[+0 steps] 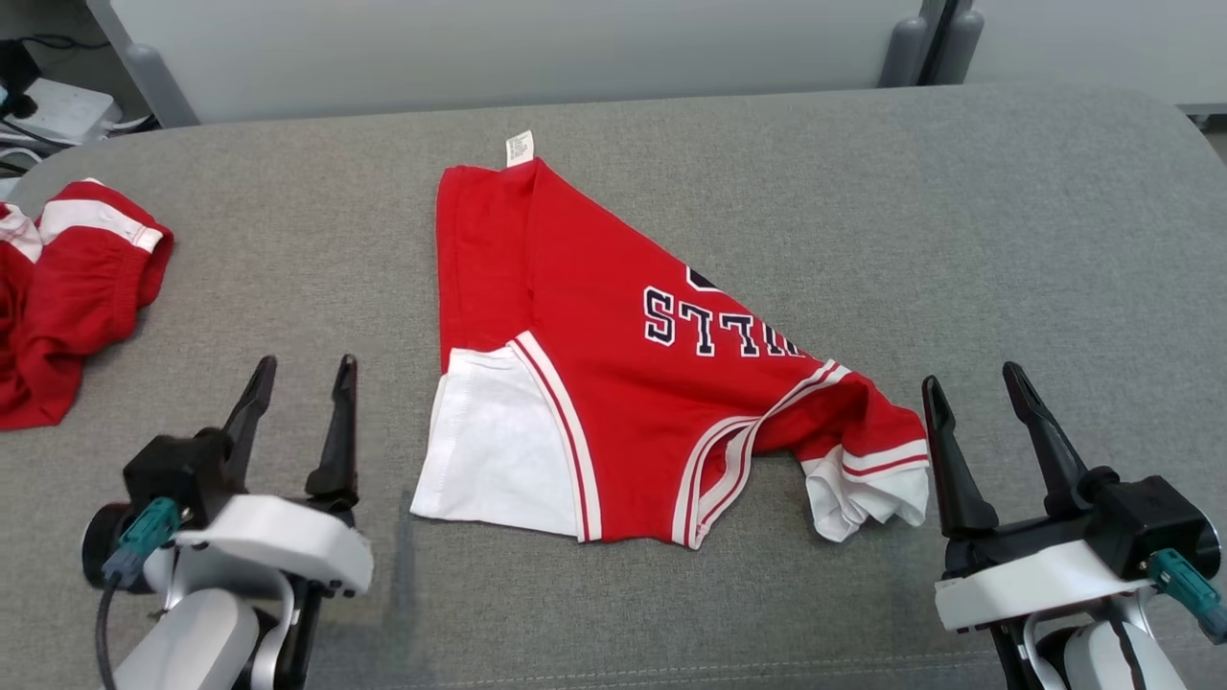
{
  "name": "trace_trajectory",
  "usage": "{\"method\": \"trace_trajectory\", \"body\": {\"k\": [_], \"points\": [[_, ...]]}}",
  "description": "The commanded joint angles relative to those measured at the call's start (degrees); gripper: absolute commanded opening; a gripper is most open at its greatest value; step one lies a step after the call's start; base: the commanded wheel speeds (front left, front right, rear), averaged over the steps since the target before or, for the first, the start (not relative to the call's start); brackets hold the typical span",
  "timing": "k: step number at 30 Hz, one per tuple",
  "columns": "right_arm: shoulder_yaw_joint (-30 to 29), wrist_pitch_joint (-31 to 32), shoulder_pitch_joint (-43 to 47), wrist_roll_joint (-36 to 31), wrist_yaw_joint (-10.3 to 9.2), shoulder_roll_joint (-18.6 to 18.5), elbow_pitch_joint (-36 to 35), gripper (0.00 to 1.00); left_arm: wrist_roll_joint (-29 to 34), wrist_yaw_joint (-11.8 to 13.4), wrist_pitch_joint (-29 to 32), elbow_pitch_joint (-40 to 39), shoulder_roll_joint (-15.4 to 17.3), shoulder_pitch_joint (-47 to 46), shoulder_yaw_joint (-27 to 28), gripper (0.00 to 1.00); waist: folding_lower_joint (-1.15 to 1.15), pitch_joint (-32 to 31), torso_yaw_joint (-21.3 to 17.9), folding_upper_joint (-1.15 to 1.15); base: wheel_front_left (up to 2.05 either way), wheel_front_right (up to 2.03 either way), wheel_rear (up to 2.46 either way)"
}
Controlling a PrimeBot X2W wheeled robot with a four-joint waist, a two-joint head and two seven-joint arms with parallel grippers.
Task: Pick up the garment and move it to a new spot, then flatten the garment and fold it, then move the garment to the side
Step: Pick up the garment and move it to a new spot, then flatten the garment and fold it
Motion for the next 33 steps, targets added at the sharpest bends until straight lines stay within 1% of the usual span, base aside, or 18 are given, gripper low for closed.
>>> {"method": "trace_trajectory", "body": {"k": [1,2,5,8,12,15,19,23,33], "points": [[0.9,-0.6,0.1,-0.8,0.41,-0.5,-1.2,1.00,-0.1,0.7,-0.8,-2.1,2.3,0.1,3.9,1.00,0.00,-0.9,0.6,0.00,0.00,0.00,0.00],[0.9,-0.6,0.1,-0.8,0.41,-0.5,-1.2,1.00,-0.1,0.7,-0.8,-2.1,2.3,0.1,3.9,1.00,0.00,-0.9,0.6,0.00,0.00,0.00,0.00],[0.9,-0.6,1.3,-0.9,0.41,-0.6,-1.1,1.00,0.3,1.2,-1.0,-3.5,2.7,4.0,6.9,1.00,0.00,-2.0,1.1,0.00,0.00,0.00,0.00],[0.9,-0.6,2.7,-1.1,0.41,-0.7,-1.1,1.00,1.4,1.2,-1.0,-4.9,2.3,7.5,10.0,1.00,0.00,-3.0,1.4,0.00,0.00,0.00,0.00],[0.9,-0.6,4.3,-1.3,0.41,-0.6,-1.3,1.00,3.4,-0.5,-1.0,-5.9,0.8,11.4,13.0,1.00,0.00,-4.0,1.4,0.00,0.00,0.00,0.00],[1.2,-0.6,5.4,-1.3,0.41,-0.6,-1.3,1.00,4.4,-2.0,-1.0,-5.2,-0.7,13.9,14.6,1.00,0.00,-4.8,1.0,0.00,0.00,0.00,0.00],[1.2,-0.6,6.5,-1.2,0.41,-0.5,-1.2,1.00,6.0,-3.3,-1.1,-4.6,-2.7,16.2,16.4,1.00,0.00,-5.7,0.6,0.00,0.00,0.00,0.00],[1.2,-0.6,7.2,-1.2,0.41,-0.4,-1.2,1.00,6.7,-4.5,-1.1,-3.5,-4.2,17.3,17.3,1.00,0.00,-6.3,0.3,0.00,0.00,0.00,0.00],[1.4,-0.6,6.9,-1.1,0.41,-0.1,-1.2,1.00,7.4,-6.3,-1.1,-1.1,-5.8,16.3,16.7,1.00,0.00,-6.3,0.2,0.00,0.00,0.00,0.00]]}}
